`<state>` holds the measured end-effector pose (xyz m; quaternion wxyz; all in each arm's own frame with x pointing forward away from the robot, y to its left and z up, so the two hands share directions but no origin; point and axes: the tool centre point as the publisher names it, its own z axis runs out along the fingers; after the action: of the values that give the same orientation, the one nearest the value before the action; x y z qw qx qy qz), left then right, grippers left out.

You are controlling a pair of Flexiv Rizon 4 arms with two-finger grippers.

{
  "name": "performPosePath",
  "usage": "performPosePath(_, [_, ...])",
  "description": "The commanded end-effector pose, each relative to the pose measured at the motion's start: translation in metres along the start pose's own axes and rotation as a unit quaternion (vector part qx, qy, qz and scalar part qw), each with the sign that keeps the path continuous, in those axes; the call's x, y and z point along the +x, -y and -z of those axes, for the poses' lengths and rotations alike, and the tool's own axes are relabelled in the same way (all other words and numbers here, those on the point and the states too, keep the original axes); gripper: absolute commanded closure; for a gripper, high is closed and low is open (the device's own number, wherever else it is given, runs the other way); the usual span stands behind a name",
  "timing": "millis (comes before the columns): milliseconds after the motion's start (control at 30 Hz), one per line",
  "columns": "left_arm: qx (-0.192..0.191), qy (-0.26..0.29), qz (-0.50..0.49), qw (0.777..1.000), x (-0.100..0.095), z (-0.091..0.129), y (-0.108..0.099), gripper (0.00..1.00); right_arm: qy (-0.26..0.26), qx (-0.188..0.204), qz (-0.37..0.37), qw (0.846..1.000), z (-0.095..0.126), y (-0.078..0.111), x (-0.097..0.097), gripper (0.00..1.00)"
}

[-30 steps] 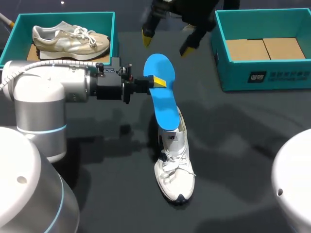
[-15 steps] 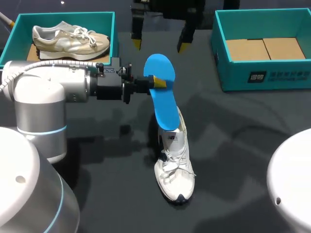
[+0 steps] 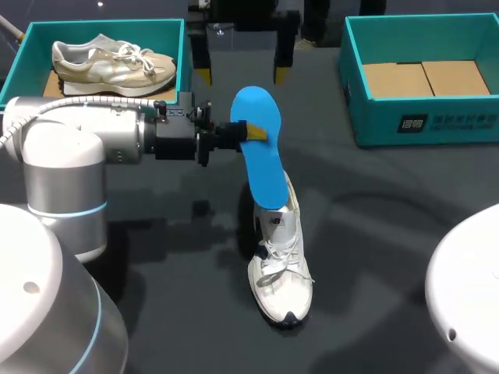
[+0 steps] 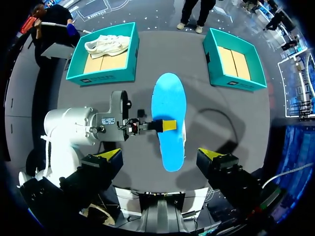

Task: Take the shoe out of the shoebox, open the shoe tongue, remove and reinsert the insole, then place the shoe into the shoebox

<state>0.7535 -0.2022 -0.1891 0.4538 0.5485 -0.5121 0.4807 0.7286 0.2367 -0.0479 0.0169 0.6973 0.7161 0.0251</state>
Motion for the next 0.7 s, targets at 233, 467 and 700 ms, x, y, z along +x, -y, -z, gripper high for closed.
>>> performPosePath(233, [0.001,0.0,0.0,1.0,0.0,0.0,-0.001,1.0,0.009,-0.002,-0.001,1.0,0.0,-0.003,0.001,0.0])
performPosePath(467, [0.001,0.0,0.0,1.0,0.0,0.0,-0.001,1.0,-0.019,-0.005,-0.009,1.0,0.002,-0.004,-0.01,0.0])
performPosePath(700, [0.001,0.0,0.0,1.0,0.0,0.0,-0.001,1.0,-0.072,-0.013,-0.017,0.997,0.003,-0.006,-0.025,0.0])
